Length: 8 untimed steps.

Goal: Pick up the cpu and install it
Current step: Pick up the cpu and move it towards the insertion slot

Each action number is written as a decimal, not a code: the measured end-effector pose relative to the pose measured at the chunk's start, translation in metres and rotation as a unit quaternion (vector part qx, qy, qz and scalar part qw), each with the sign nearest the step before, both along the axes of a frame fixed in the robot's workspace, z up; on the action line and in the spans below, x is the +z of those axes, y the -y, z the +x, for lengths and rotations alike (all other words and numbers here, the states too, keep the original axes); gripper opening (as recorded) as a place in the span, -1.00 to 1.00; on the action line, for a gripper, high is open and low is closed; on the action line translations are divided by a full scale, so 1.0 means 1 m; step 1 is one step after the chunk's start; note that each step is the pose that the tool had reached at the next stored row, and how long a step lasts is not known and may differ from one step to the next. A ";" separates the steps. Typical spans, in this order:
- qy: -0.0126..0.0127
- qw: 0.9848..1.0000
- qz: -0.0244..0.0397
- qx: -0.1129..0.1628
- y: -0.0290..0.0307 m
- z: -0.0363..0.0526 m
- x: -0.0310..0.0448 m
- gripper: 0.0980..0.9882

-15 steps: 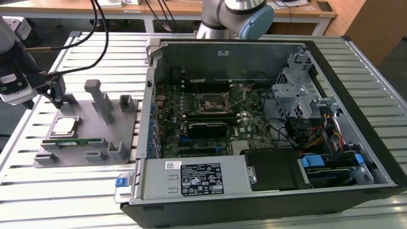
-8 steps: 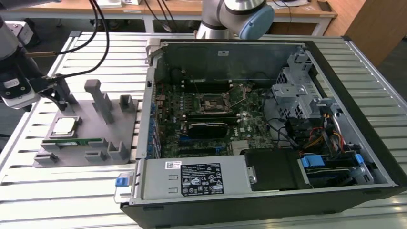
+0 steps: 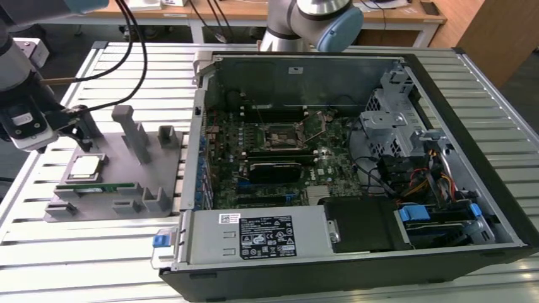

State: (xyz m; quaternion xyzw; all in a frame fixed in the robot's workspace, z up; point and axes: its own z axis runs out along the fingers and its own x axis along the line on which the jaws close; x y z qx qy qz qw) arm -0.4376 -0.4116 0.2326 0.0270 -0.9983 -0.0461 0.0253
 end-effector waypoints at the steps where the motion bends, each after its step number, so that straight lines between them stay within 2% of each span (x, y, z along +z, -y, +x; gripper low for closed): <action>1: 0.002 1.000 0.000 0.000 0.0001 -0.0001 -0.0007 0.52; 5: 0.015 1.000 0.000 0.000 0.0000 0.0000 -0.0034 0.52; 8: 0.015 1.000 0.000 -0.006 0.0000 0.0003 -0.0087 0.52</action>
